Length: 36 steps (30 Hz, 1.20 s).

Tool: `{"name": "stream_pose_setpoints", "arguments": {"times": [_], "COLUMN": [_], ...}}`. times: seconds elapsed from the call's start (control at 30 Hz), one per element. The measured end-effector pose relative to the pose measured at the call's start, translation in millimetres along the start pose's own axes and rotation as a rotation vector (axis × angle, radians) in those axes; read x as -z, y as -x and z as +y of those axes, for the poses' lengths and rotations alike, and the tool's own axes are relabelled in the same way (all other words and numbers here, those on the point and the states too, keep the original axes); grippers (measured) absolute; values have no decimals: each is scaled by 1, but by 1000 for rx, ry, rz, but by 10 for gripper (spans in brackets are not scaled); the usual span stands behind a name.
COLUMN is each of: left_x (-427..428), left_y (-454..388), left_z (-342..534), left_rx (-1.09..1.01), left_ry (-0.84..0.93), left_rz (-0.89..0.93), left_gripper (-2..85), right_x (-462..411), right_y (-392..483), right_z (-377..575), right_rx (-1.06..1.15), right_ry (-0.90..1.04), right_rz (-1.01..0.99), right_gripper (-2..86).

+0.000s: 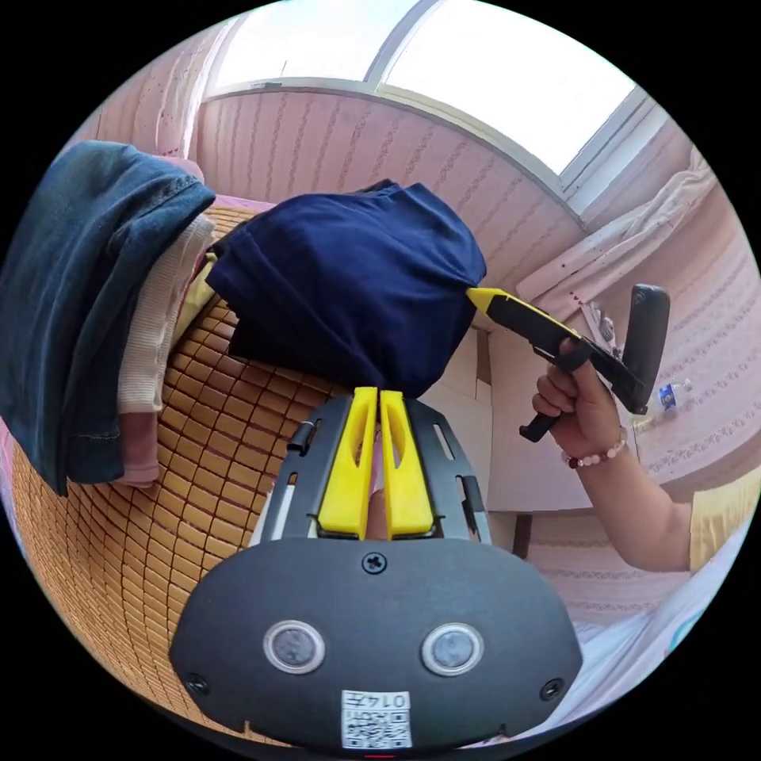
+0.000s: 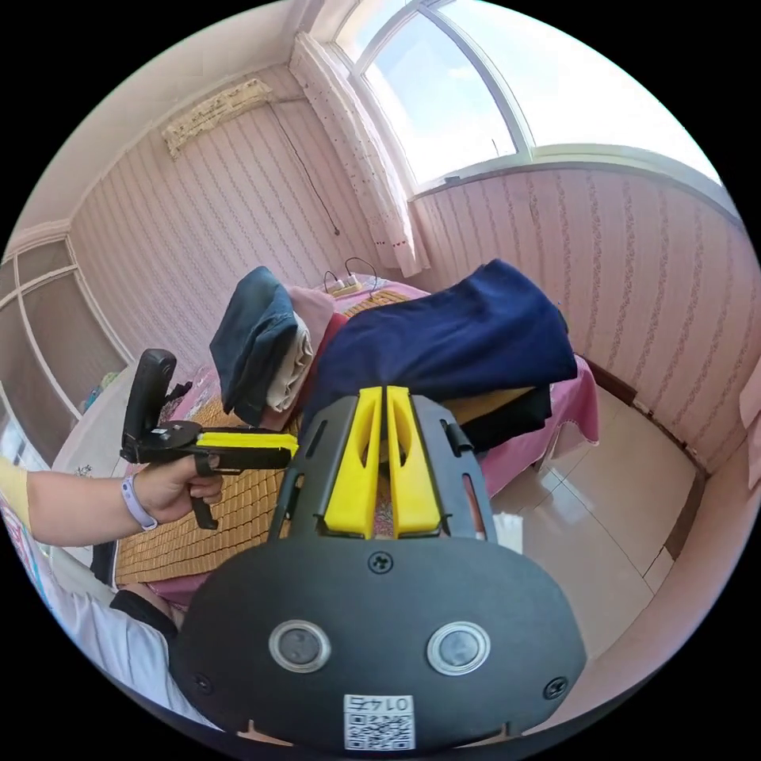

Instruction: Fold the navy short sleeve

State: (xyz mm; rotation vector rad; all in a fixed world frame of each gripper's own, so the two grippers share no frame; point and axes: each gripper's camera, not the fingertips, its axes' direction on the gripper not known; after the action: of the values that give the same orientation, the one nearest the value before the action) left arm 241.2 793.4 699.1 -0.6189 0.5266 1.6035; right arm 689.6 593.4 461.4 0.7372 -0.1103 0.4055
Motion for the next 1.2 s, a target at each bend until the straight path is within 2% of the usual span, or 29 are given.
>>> {"name": "stream_pose_setpoints", "arguments": {"times": [0.13,0.3,0.5,0.6,0.73,0.87,0.97,1.03,1.13,1.2], "left_x": [65,161,290,343,382,397,396,389,378,371], "left_y": [-9,-5,-13,-25,-25,-4,21,42,67,79], "left_z": [30,109,235,285,342,405,464,507,541,549], "left_rx": [-90,-11,108,121,261,443,625,790,924,953], "left_ry": [-94,-292,-505,-591,-678,-707,-637,-560,-478,-435], "left_rz": [28,13,-200,-312,-427,-353,-322,-337,-282,-239], "left_gripper": [-10,-10,-10,-10,-10,-8,-3,15,44,50], "right_x": [32,38,4,8,3,-46,-83,-99,-119,-132], "right_y": [40,135,276,340,385,396,387,388,408,438], "right_z": [-10,-23,-28,-29,-26,-5,29,52,93,119], "right_rx": [96,275,400,489,521,486,448,443,486,606], "right_ry": [-65,-57,44,-6,3,180,289,393,523,609], "right_rz": [-136,-425,-832,-902,-901,-697,-518,-504,-486,-463], "right_gripper": [4,2,1,1,4,14,35,52,70,78]}}
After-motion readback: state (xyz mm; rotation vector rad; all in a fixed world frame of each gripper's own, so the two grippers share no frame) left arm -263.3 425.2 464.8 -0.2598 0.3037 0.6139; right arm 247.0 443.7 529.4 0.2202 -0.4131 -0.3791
